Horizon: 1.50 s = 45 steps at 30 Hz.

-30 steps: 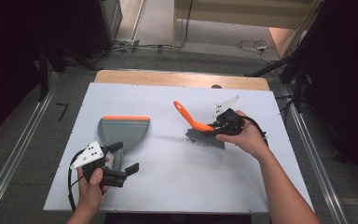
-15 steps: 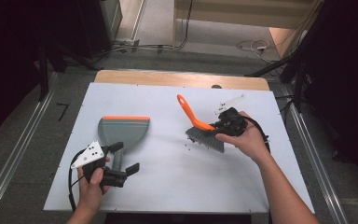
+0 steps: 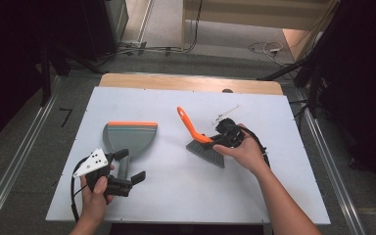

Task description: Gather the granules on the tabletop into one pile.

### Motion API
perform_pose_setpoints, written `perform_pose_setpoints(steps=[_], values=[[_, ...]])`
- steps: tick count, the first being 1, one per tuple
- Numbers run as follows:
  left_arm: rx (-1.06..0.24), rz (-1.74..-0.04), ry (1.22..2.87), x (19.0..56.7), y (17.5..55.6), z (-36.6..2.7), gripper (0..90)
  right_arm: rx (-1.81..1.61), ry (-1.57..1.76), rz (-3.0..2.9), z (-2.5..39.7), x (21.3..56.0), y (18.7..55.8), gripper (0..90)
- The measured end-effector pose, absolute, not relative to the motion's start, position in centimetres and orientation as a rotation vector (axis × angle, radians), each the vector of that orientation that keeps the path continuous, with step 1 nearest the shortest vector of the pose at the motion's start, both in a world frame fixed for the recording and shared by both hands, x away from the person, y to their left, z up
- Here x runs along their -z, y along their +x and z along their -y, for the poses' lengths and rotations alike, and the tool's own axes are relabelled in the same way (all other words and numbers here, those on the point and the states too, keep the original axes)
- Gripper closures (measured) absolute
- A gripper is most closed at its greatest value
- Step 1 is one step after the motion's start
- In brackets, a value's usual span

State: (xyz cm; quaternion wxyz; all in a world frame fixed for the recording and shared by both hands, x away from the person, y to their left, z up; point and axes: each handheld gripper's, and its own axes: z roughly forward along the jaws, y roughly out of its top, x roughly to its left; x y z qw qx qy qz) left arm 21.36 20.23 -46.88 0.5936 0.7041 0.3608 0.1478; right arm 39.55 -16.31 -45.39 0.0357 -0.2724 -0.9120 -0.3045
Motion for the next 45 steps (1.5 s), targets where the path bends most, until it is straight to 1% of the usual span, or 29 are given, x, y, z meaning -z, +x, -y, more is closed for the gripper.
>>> perform_pose_setpoints(steps=[12, 25, 32, 45], values=[[-0.344, -0.835, 1.639, 46.8, 21.3, -19.9, 0.0, 0.965, -0.907, 2.834, 17.9, 45.1, 40.2, 68.7], [-0.350, -0.837, 1.639, 46.8, 21.4, -20.1, 0.0, 1.109, -0.960, 2.791, 19.8, 43.3, 39.5, 68.7], [-0.353, -0.840, 1.632, 46.8, 21.3, -20.2, 0.0, 1.174, -1.040, 2.776, 21.8, 43.0, 38.3, 68.7], [-0.364, -0.843, 1.630, 46.7, 21.3, -20.2, 0.0, 1.289, -1.195, 2.694, 26.9, 43.6, 35.0, 68.7]])
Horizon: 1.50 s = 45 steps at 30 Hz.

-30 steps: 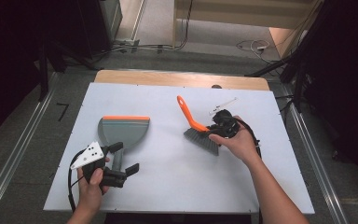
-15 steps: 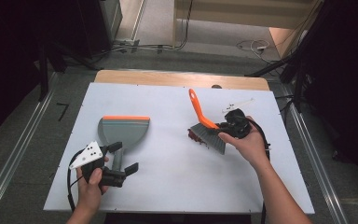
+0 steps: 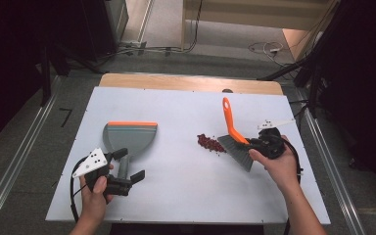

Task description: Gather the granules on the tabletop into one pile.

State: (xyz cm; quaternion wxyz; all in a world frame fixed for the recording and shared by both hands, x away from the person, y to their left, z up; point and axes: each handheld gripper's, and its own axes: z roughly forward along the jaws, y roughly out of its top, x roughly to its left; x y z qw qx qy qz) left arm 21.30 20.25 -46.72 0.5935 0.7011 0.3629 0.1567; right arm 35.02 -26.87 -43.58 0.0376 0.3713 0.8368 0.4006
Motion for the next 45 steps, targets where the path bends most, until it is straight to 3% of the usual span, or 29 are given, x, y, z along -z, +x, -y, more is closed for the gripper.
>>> perform_pose_setpoints(steps=[23, 45], values=[[-0.382, -0.842, 1.625, 46.6, 21.2, -20.6, 0.0, -1.349, 1.365, -2.375, 34.4, 44.6, 30.1, 68.7], [-0.405, -0.845, 1.629, 46.6, 21.4, -20.8, 0.0, -1.392, 1.461, -2.314, 37.3, 46.1, 30.3, 68.6]])
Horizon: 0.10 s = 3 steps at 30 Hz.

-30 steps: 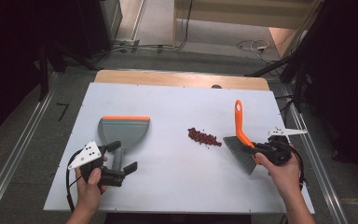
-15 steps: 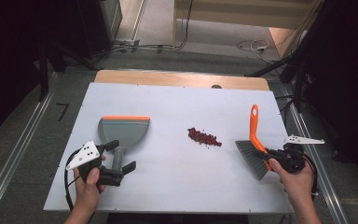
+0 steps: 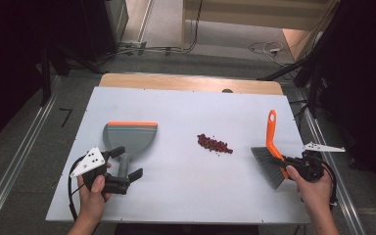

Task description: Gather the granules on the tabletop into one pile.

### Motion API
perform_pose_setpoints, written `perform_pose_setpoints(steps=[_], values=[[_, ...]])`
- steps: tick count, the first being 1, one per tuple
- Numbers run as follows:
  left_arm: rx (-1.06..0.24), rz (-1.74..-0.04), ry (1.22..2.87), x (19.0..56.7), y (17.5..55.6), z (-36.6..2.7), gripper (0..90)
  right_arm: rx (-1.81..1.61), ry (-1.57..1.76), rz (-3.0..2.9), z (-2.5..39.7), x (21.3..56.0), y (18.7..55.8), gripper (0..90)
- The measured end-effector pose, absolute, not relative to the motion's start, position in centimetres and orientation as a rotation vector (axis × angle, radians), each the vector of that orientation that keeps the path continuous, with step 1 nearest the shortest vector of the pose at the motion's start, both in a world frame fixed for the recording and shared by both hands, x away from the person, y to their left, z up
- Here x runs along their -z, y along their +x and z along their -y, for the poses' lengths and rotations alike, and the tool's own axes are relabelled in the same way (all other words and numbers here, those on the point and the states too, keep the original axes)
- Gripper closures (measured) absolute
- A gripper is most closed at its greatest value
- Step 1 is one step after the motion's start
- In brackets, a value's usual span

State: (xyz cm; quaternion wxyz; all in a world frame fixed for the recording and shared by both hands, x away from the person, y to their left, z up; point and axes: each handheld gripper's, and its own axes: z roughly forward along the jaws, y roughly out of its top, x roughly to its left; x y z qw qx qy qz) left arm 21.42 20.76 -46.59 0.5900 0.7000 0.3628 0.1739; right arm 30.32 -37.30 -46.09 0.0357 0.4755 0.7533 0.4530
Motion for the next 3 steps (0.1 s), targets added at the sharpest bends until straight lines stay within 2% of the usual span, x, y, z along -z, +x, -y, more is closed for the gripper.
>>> perform_pose_setpoints(steps=[3], values=[[-0.403, -0.845, 1.634, 46.61, 21.46, -20.78, 0.0, -1.408, 1.464, -2.309, 37.38, 46.05, 30.31, 68.6]])
